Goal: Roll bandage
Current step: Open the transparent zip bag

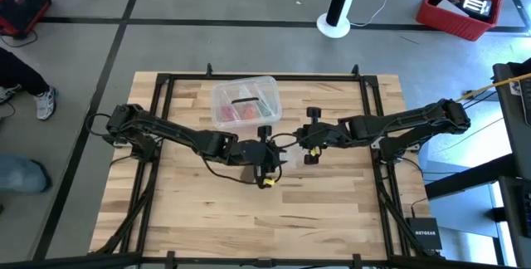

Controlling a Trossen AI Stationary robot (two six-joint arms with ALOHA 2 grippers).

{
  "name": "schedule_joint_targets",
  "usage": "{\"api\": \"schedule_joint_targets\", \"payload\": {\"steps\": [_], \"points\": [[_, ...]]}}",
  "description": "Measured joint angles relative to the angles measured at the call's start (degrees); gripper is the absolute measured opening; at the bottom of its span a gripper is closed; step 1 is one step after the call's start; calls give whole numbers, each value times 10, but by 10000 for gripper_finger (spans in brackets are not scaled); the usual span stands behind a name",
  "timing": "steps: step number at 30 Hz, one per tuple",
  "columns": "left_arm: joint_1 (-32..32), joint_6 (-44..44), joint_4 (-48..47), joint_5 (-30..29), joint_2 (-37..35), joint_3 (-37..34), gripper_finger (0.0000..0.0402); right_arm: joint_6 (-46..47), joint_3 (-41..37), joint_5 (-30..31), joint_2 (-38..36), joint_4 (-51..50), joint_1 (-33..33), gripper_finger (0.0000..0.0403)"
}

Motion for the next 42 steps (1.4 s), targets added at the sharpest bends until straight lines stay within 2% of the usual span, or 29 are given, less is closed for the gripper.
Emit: {"api": "schedule_joint_targets", "payload": {"steps": [7,10,13,21,26,35,38,42], "points": [[-1,42,0,-85,0,8,116,0,0,0,0,1,0,4],[0,37,-59,-127,0,8,116,2,0,0,0,-4,0,4],[4,12,-115,-134,-3,7,115,9,0,0,0,-13,0,4],[7,9,-50,-126,-17,7,115,11,0,-11,0,-10,0,4],[30,-38,-58,-40,-17,7,115,11,0,-11,0,-8,0,4],[32,-78,-72,-36,-16,7,115,11,0,-11,0,-8,0,4],[29,-85,-76,-41,-16,7,101,11,0,-11,0,-8,0,4],[29,-86,-76,-42,-16,7,56,11,0,-11,0,-8,0,4]]}}
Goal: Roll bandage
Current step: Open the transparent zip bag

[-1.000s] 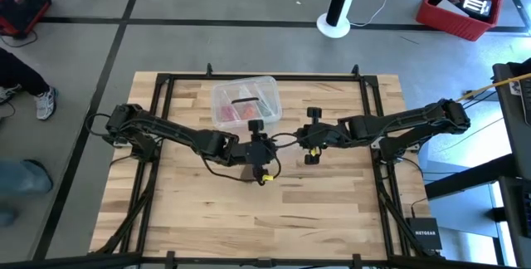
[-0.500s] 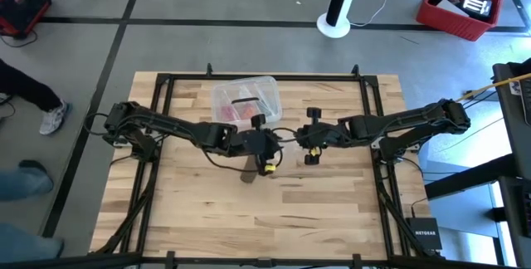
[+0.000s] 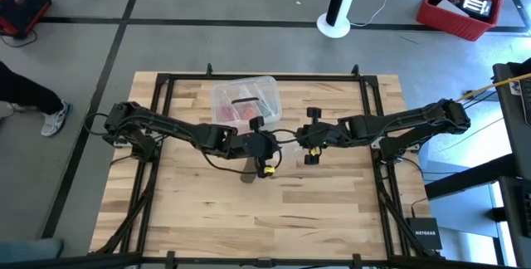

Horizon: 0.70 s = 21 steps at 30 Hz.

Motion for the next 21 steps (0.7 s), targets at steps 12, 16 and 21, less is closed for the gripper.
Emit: {"api": "schedule_joint_targets", "payload": {"steps": [12,16,21], "points": [[-13,-4,-15,-16,-2,14,30,0,0,2,0,-6,1,4],[-26,-9,-44,-31,-21,16,39,0,0,11,0,-21,0,4],[-36,-17,-59,-33,-38,17,29,0,0,11,0,-20,0,4]]}}
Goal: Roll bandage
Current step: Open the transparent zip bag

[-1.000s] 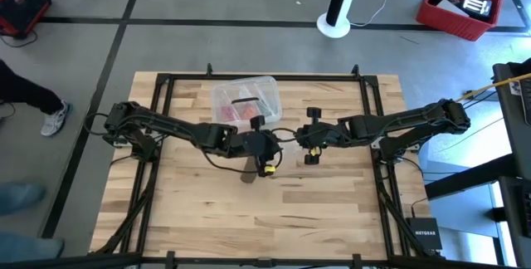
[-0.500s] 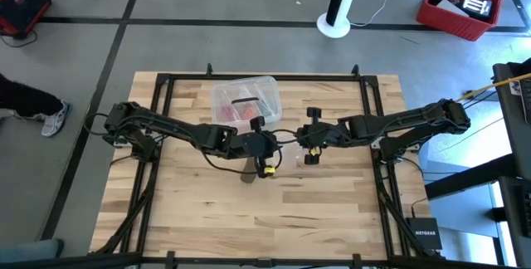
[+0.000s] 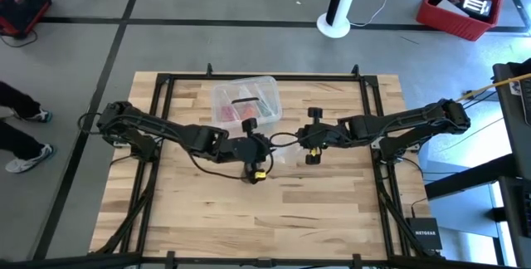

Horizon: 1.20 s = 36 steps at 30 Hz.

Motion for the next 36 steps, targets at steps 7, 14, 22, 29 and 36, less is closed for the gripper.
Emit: {"api": "schedule_joint_targets", "payload": {"steps": [7,14,22,29,36], "points": [[1,-3,2,0,0,0,50,0,0,-1,0,6,0,4],[-1,21,104,22,-1,12,138,15,0,-5,0,8,0,4],[1,85,174,65,89,11,160,17,0,-5,0,7,0,4],[4,159,186,-35,117,11,142,18,0,-5,0,7,0,4],[19,162,160,-43,117,12,139,30,0,-5,0,7,0,4]]}}
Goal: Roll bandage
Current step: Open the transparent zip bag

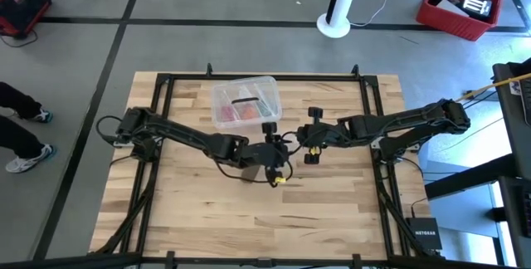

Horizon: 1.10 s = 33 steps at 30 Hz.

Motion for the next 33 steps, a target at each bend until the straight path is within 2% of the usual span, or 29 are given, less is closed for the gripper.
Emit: {"api": "schedule_joint_targets", "payload": {"steps": [14,19,27,33], "points": [[4,-37,-84,3,2,0,139,5,0,-10,0,0,0,4],[4,-26,-70,4,2,0,139,5,0,-10,0,1,0,4],[1,-3,10,15,2,0,139,5,0,-10,0,2,0,4],[13,-32,-31,28,20,0,139,6,0,-10,0,4,0,4]]}}
